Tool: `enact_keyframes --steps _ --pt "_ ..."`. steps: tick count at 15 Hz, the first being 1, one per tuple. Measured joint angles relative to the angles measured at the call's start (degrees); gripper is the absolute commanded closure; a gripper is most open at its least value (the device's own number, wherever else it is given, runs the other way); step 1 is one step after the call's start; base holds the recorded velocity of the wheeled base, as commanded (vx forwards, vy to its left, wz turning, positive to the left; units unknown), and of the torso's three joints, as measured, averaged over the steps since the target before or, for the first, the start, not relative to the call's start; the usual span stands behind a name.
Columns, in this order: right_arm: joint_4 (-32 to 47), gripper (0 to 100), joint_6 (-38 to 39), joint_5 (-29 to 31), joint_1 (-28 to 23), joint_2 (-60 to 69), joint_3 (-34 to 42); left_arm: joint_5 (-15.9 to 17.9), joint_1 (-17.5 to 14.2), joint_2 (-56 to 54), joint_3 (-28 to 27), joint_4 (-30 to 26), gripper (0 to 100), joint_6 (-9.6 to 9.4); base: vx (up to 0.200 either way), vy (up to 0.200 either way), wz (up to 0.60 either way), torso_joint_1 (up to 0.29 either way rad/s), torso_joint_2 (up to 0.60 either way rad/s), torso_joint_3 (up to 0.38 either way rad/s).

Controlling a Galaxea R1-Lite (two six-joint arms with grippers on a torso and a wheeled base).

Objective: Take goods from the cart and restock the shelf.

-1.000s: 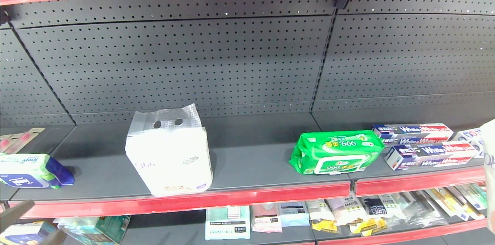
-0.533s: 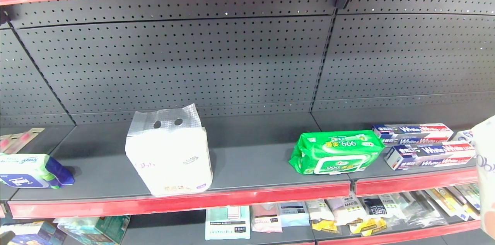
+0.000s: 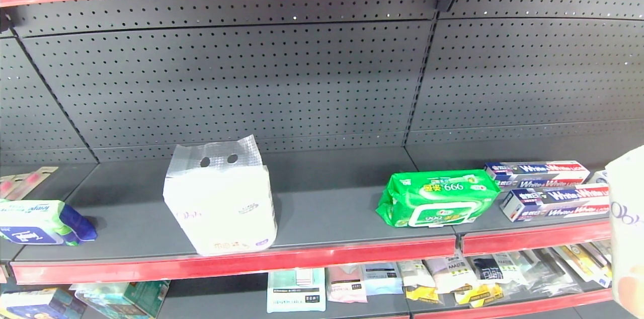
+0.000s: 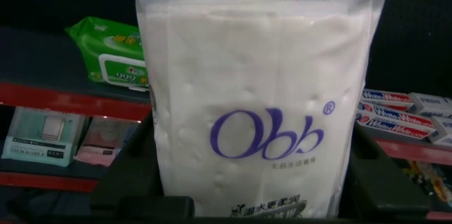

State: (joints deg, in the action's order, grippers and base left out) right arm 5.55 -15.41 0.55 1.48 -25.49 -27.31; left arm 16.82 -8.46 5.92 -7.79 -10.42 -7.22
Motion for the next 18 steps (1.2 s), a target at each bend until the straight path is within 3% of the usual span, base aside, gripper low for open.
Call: enact_keyframes --steps 2,5,7,8,9,10,12,13,14,15,17,18 --pt "0.0 100 1.4 -0.7 0.0 0.3 0.1 -0.2 -0.2 -0.2 1.3 0.5 0 -1.18 0.0 0.0 0.0 0.0 0.0 0.0" --pt "0.0 100 1.9 -2.0 0.1 0.2 0.1 0.8 0.5 0.6 1.8 0.5 0 -1.21 0.0 0.0 0.0 0.0 0.0 0.0" --pt "0.0 100 2.0 -3.1 0.0 0.2 0.4 4.4 4.1 -0.1 1.8 0.5 0 -1.43 0.0 0.0 0.0 0.0 0.0 0.0" --pt "-0.1 100 2.0 -3.1 0.0 0.1 0.4 3.7 5.5 -0.1 1.8 0.4 0 -1.48 0.0 0.0 0.0 0.0 0.0 0.0" --pt "-0.1 100 2.0 -3.1 0.0 0.0 0.4 0.9 5.8 -0.1 1.8 0.3 0 -1.26 0.0 0.0 0.0 0.0 0.0 0.0" --pt "-0.1 100 2.0 -3.1 0.0 0.0 0.4 -4.9 5.6 -0.2 1.8 0.1 0 -0.13 0.0 0.0 0.0 0.0 0.0 0.0" --pt "-0.1 100 2.1 -3.2 0.0 0.0 0.4 -17.1 4.8 -0.6 1.8 0.3 0 4.11 0.0 0.0 0.0 0.0 0.0 0.0" --pt "-0.1 100 2.4 -3.1 0.0 0.0 0.5 -19.7 4.5 -0.7 2.1 1.2 0 6.68 0.0 0.0 0.0 0.0 0.0 0.0" --pt "-0.1 100 2.8 -3.2 0.0 0.0 0.5 -18.4 4.4 -0.8 2.3 1.8 0 7.95 0.0 0.0 0.0 0.0 0.0 0.0" --pt "-0.1 100 3.0 -3.1 0.0 0.0 0.4 -14.5 4.4 -0.8 2.5 1.9 0 8.5 0.0 0.0 0.0 0.0 0.0 0.0" --pt "-0.2 100 3.0 -3.1 0.0 -0.2 0.2 -8.2 5.0 -0.6 2.5 2.0 0 7.77 0.0 0.0 0.0 0.0 0.0 0.0" --pt "-0.2 100 3.0 -3.1 0.0 -0.3 0.1 -7.8 6.0 -0.8 2.5 1.9 0 7.19 0.0 0.0 0.0 0.0 0.0 0.0"
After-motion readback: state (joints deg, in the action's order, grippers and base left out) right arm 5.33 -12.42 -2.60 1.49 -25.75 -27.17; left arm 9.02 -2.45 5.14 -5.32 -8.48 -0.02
